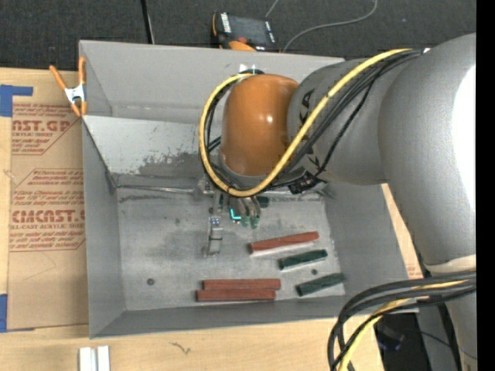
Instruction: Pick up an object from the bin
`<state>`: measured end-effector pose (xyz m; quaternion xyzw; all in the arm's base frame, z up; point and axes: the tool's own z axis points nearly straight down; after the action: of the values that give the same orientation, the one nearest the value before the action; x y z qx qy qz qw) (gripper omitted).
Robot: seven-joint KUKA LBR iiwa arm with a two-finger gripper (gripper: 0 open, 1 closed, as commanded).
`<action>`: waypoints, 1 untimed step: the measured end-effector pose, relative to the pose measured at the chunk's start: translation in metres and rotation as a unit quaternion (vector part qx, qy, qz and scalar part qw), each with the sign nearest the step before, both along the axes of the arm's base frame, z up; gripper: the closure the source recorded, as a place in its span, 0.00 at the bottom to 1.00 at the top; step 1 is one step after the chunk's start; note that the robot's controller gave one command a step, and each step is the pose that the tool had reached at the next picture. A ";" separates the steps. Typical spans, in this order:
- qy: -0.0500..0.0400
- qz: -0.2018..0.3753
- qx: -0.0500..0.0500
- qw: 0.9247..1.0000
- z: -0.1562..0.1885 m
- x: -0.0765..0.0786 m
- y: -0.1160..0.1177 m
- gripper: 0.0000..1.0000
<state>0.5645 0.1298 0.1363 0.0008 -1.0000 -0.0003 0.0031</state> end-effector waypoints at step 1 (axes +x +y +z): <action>-0.003 0.073 -0.001 0.997 0.030 -0.040 -0.061 0.00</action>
Offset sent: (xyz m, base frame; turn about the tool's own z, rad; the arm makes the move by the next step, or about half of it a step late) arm -0.0400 -0.0589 0.0301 -0.1485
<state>0.5247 0.0692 0.1664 0.0739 -0.9973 0.0008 -0.0003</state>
